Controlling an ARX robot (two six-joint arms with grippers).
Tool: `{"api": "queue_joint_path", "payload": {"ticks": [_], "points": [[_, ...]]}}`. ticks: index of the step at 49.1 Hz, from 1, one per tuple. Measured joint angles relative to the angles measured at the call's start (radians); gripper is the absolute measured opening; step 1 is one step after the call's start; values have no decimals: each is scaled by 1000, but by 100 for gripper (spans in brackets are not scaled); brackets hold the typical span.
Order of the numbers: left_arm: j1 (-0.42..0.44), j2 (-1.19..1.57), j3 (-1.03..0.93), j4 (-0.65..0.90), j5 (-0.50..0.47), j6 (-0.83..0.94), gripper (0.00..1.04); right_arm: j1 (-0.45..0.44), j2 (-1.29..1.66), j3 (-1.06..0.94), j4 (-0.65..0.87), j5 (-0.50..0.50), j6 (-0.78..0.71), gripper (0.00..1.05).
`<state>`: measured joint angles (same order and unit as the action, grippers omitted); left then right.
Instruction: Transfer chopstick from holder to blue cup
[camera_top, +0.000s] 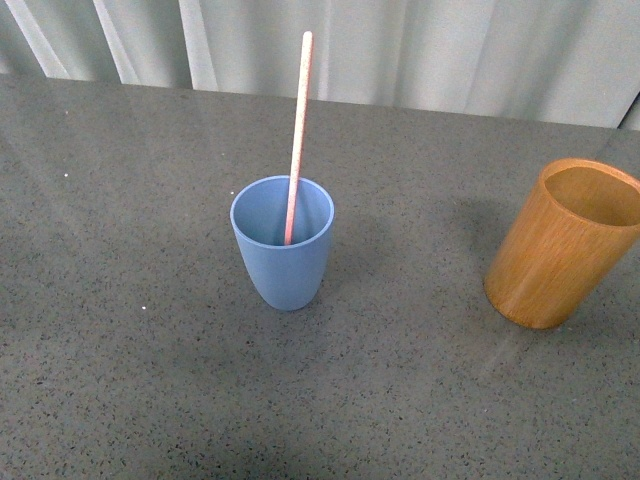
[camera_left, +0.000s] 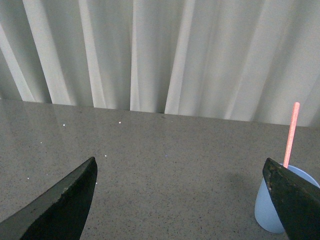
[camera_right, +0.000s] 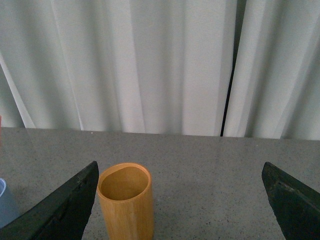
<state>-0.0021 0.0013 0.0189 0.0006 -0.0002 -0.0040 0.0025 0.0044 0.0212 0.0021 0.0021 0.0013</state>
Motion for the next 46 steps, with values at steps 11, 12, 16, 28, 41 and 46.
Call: {"api": "queue_joint_path", "payload": {"ticks": [11,12,16,28,41,46], "points": [[0,0,0,0,0,0,98,0,0,0,0,0,0,95],[0,0,0,0,0,0,98,0,0,0,0,0,0,95],[0,0,0,0,0,0,98,0,0,0,0,0,0,95],[0,0,0,0,0,0,98,0,0,0,0,0,0,95],[0,0,0,0,0,0,98,0,0,0,0,0,0,95],[0,0,0,0,0,0,98,0,0,0,0,0,0,95]]}}
